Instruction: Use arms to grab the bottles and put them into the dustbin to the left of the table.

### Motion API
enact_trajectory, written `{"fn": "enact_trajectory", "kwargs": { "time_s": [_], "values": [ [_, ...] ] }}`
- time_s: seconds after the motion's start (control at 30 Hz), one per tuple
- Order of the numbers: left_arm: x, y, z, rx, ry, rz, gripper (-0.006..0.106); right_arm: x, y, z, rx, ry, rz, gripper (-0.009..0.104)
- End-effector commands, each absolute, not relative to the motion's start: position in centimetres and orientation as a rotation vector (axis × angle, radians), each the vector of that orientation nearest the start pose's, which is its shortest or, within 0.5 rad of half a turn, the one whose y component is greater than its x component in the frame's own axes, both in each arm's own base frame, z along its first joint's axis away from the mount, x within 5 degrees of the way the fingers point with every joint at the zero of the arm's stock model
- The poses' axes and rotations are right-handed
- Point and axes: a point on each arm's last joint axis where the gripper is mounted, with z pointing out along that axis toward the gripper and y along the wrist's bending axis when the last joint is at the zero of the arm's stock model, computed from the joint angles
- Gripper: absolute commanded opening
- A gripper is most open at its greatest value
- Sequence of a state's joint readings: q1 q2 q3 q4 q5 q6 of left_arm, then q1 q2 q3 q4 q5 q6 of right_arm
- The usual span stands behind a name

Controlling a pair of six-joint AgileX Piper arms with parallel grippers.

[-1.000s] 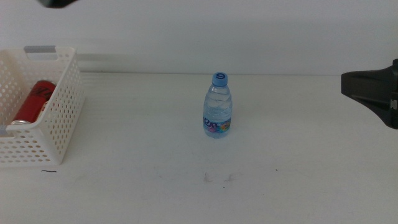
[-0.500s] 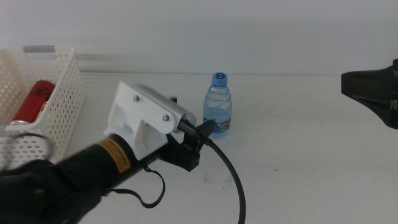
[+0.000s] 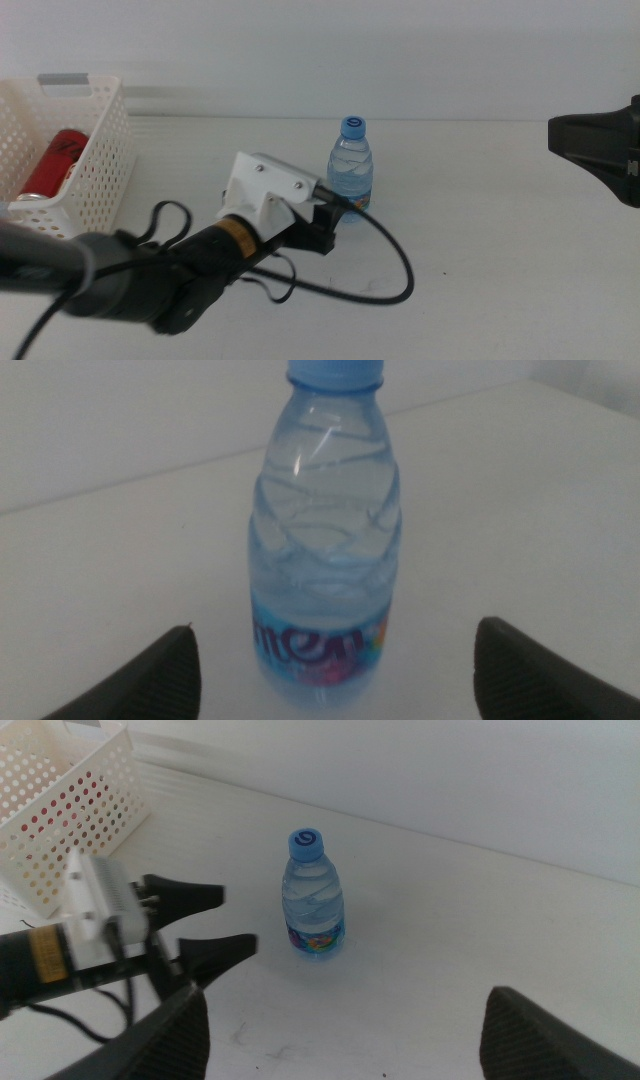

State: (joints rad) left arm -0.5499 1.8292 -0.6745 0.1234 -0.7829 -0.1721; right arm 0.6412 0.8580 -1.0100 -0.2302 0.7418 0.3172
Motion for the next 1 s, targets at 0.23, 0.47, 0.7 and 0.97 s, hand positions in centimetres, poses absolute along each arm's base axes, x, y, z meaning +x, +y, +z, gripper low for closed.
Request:
{"fn": "enact_trajectory", "kwargs": {
  "time_s": [0.23,0.47,0.7,0.97],
  "values": [
    [32.9,-20.9,11.8,0.46,1.833,-0.524,0.094,13.7,8.5,40.4,-0.415,2.01,0.328,0.079],
    [35.9,-22.7,10.2,0.457,1.804,-0.53,0.094,13.7,8.5,40.4,-0.415,2.01,0.328,0.079],
    [38.0,-24.0,9.0,0.449,1.776,-0.535,0.094,13.7,8.5,40.4,-0.415,2.01,0.328,0.079],
    [39.3,-24.6,9.9,0.412,1.73,-0.547,0.09,13.7,8.5,40.4,-0.415,2.01,0.328,0.079]
  ]
}}
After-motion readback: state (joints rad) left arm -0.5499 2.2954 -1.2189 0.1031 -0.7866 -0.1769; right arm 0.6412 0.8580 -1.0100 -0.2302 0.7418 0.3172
